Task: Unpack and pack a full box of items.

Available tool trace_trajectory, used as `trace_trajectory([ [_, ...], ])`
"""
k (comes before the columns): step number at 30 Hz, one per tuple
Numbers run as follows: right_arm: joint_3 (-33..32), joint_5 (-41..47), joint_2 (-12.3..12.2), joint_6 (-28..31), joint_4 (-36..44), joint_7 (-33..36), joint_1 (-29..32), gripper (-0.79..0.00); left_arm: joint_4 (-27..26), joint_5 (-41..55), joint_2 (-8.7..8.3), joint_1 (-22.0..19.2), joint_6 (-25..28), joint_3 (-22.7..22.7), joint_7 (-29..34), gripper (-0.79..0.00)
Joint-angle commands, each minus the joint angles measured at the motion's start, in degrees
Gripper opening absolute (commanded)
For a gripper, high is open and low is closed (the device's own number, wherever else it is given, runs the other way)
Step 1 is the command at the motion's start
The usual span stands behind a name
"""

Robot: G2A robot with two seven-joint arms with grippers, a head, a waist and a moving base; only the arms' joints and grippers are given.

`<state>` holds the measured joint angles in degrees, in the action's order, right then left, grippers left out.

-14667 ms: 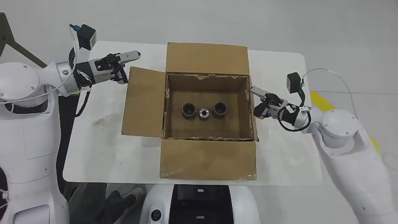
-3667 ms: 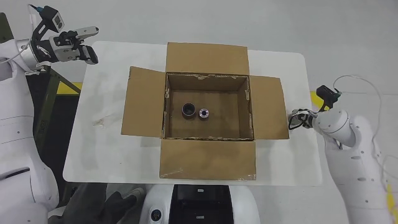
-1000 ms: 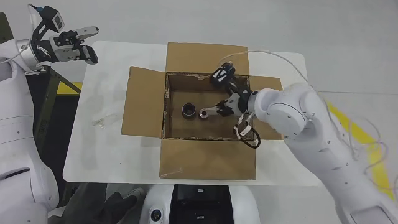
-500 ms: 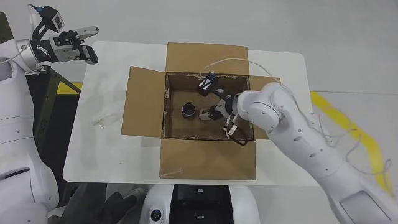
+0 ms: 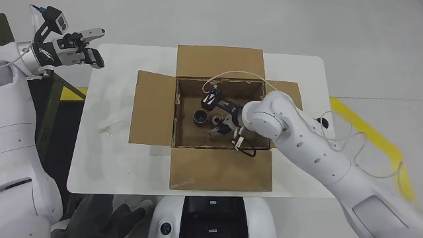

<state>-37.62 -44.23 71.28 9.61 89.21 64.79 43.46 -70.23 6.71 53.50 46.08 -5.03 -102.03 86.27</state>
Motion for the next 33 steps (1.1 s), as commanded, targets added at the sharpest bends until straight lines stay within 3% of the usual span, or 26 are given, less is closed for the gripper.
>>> trace_trajectory([
  [1,0.6,-0.2,0.4,-0.2,-0.9,-0.3,-0.3,-0.046,0.0,0.0,0.0,0.0,0.0,0.0,0.0,0.0],
  [33,6.0,-0.9,5.5,-2.5,-10.4,-0.8,-4.1,-0.071,0.0,0.0,0.0,0.0,0.0,0.0,0.0,0.0],
])
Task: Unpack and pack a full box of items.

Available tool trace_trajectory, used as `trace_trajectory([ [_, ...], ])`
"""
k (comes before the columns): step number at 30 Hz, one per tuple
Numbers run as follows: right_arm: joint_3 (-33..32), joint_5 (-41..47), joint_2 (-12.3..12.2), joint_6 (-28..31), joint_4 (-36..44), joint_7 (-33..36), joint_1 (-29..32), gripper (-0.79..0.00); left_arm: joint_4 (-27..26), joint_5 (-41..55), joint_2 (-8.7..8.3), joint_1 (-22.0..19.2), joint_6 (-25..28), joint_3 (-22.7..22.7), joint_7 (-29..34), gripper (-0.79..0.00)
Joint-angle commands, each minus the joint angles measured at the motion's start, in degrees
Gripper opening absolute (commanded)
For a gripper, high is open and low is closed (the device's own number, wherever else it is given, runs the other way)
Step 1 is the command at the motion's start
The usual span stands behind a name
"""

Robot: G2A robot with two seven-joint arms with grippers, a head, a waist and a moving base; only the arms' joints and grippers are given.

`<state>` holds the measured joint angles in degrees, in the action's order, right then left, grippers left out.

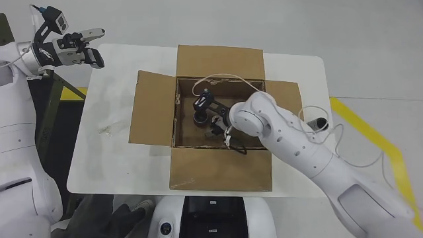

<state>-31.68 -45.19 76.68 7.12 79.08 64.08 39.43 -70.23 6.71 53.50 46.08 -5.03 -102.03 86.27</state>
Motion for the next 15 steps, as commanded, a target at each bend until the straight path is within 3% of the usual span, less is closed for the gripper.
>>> trace_trajectory([
  [1,0.2,0.1,0.3,0.0,-0.6,-0.1,-0.2,-0.099,0.0,0.0,0.0,0.0,0.0,0.0,0.0,0.0],
  [9,0.8,-0.7,1.4,-0.4,-2.6,-0.3,-0.8,-0.228,0.0,0.0,0.0,0.0,0.0,0.0,0.0,0.0],
  [11,0.6,-0.7,1.5,-0.4,-3.0,-0.4,-0.8,-0.317,0.0,0.0,0.0,0.0,0.0,0.0,0.0,0.0],
  [12,0.5,-0.6,1.6,-0.4,-3.2,-0.5,-0.8,-0.397,0.0,0.0,0.0,0.0,0.0,0.0,0.0,0.0],
  [15,0.2,-0.7,1.7,-0.6,-3.4,-0.4,-0.7,-0.496,0.0,0.0,0.0,0.0,0.0,0.0,0.0,0.0],
])
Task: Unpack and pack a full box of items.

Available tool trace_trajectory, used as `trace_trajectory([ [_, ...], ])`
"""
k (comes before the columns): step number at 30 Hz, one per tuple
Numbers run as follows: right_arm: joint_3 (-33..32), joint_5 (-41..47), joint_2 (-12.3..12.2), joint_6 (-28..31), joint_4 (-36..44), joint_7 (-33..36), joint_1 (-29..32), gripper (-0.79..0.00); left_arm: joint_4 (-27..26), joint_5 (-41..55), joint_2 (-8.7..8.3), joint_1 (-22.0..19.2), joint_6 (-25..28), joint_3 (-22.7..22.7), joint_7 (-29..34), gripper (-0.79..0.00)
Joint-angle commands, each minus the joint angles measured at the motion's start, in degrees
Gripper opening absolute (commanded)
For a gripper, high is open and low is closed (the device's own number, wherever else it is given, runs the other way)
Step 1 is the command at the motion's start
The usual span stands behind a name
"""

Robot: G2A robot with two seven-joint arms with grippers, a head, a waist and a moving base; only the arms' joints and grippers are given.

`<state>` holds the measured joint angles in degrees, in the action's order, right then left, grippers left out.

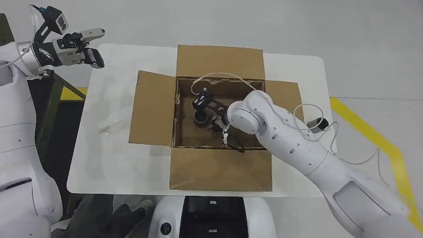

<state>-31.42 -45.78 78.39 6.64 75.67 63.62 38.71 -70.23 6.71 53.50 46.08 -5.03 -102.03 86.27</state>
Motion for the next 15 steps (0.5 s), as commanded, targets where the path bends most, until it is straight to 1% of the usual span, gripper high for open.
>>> trace_trajectory([
  [1,-0.2,-0.3,0.1,-0.2,-0.1,0.1,0.1,-0.566,0.0,0.0,0.0,0.0,0.0,0.0,0.0,0.0],
  [3,-0.4,-0.5,0.1,-0.7,0.0,0.2,0.2,-0.622,0.0,0.0,0.0,0.0,0.0,0.0,0.0,0.0],
  [4,-0.7,-0.5,0.1,-0.9,0.2,0.3,0.3,-0.69,0.0,0.0,0.0,0.0,0.0,0.0,0.0,0.0],
  [6,-1.0,-1.3,0.0,-1.3,0.8,0.8,0.7,-0.739,0.0,0.0,0.0,0.0,0.0,0.0,0.0,0.0],
  [7,-1.1,-1.6,-0.1,-1.5,1.2,1.0,1.1,-0.785,0.0,0.0,0.0,0.0,0.0,0.0,0.0,0.0],
  [10,-1.7,-2.5,-0.5,-1.4,3.1,2.1,2.2,-0.785,0.0,0.0,0.0,0.0,0.0,0.0,0.0,0.0],
  [15,-4.2,-4.2,-1.8,-1.2,9.0,4.2,4.7,-0.785,0.0,0.0,0.0,0.0,0.0,0.0,0.0,0.0],
])
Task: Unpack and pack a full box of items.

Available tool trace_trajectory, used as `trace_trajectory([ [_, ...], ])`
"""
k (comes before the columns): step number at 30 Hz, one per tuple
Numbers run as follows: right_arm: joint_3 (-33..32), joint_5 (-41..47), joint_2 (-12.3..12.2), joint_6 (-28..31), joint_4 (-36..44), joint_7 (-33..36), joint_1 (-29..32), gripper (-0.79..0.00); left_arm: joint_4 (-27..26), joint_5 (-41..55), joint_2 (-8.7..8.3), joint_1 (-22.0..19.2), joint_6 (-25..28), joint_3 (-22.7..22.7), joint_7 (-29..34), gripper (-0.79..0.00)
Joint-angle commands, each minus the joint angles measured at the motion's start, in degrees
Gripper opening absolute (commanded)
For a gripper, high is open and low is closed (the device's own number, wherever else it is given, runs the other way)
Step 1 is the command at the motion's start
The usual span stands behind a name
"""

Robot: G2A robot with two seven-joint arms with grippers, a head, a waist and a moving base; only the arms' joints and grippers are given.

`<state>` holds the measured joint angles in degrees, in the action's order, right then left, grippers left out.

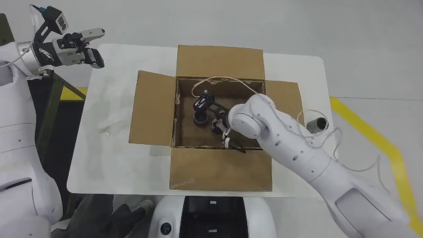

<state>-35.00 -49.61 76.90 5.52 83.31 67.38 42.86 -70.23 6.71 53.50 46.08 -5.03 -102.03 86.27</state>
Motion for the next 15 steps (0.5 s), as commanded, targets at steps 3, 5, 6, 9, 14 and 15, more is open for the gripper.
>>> trace_trajectory([
  [3,-2.8,-1.5,-1.2,-0.1,5.4,1.4,2.4,-0.785,0.0,0.0,0.0,0.0,0.0,0.0,0.0,0.0],
  [5,-4.2,-2.4,-1.9,-0.1,8.0,2.0,3.7,-0.785,0.0,0.0,0.0,0.0,0.0,0.0,0.0,0.0],
  [6,-4.9,-2.8,-2.2,0.0,9.2,2.2,4.3,-0.785,0.0,0.0,0.0,0.0,0.0,0.0,0.0,0.0],
  [9,-7.0,-3.7,-2.9,0.0,12.2,2.9,6.1,-0.785,0.0,0.0,0.0,0.0,0.0,0.0,0.0,0.0],
  [14,-10.4,-4.3,-4.0,0.0,16.3,3.8,8.4,-0.785,0.0,0.0,0.0,0.0,0.0,0.0,0.0,0.0],
  [15,-11.2,-4.3,-4.1,-0.3,17.0,4.0,8.8,-0.785,0.0,0.0,0.0,0.0,0.0,0.0,0.0,0.0],
])
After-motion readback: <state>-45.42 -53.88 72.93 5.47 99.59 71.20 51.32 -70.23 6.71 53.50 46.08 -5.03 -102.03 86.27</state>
